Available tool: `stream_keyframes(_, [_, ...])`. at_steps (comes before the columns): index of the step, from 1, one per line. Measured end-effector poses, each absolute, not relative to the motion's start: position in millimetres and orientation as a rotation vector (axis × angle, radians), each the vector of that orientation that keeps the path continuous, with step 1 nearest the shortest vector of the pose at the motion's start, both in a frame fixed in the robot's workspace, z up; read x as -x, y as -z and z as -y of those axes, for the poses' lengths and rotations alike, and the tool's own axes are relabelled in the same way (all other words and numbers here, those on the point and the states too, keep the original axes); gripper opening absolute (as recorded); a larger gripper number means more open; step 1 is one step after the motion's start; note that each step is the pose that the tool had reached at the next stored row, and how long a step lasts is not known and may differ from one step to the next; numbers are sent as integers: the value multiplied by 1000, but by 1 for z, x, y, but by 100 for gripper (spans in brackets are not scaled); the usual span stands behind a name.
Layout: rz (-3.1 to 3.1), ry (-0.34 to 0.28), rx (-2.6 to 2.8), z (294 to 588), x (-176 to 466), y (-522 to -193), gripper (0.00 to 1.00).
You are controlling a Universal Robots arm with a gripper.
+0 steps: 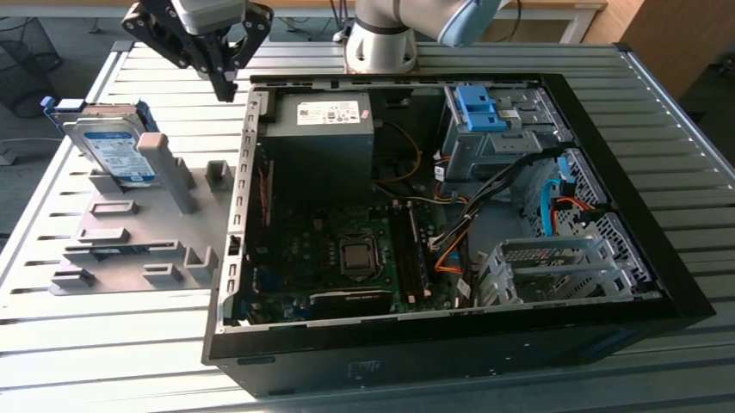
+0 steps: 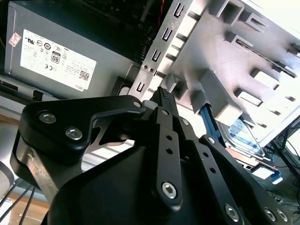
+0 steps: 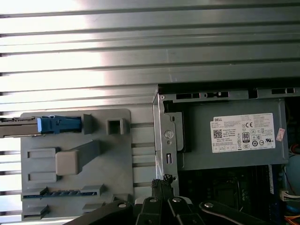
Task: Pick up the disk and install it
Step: 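Reach for the disk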
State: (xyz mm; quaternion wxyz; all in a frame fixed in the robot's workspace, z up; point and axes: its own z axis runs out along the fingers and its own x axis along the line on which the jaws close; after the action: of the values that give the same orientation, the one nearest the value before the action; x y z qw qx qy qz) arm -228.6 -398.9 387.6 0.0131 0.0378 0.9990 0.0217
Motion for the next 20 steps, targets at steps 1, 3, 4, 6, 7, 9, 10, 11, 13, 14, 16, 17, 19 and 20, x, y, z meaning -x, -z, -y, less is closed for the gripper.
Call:
stream_keyframes(1, [-3112,-68,-118,399,229,-388,11])
stream_keyframes(3, [-3113,-68,-118,399,230,-387,11])
stream_keyframes(4, [-3112,-68,-118,399,230,-387,11])
stream_keyframes(6, [-3112,-68,-118,399,231,-387,11])
stream_keyframes(7, [-3113,-68,-118,399,231,-387,11])
stream_keyframes(9, [-3112,-68,-118,399,232,-387,11])
stream_keyframes(10, [-3112,-68,-118,399,232,-387,11])
stream_keyframes(11, [-3113,-68,-118,399,233,-387,11])
stream_keyframes(13, [-3112,-68,-118,399,233,-387,11])
stream_keyframes(14, [-3113,-68,-118,399,234,-387,11])
stream_keyframes(16, [-3112,-68,-118,399,234,-387,11])
stream_keyframes(17, [-3112,-68,-118,399,235,-387,11])
stream_keyframes(19, [-3113,-68,-118,399,235,-387,11])
stream_keyframes(20, [-3113,-68,-118,399,236,-387,11])
